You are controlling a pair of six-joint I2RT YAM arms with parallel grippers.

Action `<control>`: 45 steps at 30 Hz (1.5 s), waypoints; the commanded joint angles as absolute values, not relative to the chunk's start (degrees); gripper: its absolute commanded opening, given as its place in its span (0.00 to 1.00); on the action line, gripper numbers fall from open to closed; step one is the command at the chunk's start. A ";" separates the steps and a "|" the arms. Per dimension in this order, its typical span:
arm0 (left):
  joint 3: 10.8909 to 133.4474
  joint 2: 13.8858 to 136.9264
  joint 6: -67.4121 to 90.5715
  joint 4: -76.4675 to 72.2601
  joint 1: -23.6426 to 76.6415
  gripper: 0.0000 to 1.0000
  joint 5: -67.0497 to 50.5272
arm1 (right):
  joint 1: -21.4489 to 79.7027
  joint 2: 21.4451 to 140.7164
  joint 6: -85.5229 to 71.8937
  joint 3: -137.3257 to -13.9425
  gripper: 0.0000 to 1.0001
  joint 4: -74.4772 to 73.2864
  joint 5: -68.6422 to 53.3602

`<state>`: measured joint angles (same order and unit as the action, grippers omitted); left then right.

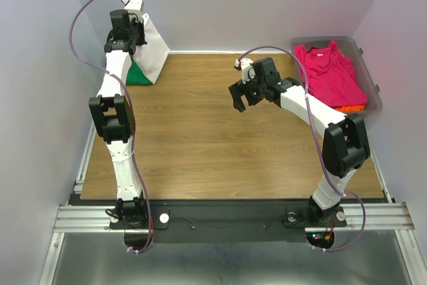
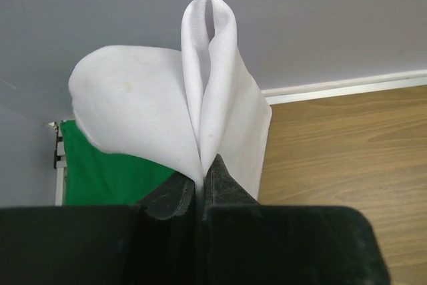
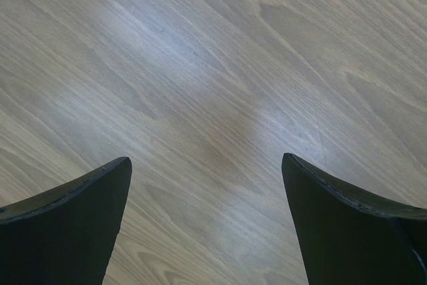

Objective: Fold and stack the t-shirts
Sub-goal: Neatly place the folded tshirt to the corner

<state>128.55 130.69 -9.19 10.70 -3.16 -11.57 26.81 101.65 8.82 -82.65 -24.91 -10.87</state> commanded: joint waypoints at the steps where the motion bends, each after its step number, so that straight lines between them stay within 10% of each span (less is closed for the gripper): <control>1: 132.28 124.10 -10.02 9.14 -3.34 0.00 -11.34 | 26.98 100.28 8.96 -84.29 1.00 -23.12 -10.99; 45: 137.64 142.12 -26.27 2.99 -14.59 0.10 -12.40 | 26.98 105.73 8.96 -88.15 1.00 -25.93 -10.81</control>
<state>133.49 142.32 -21.52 8.03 -13.61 -14.44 26.81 105.58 8.80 -85.49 -25.82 -10.92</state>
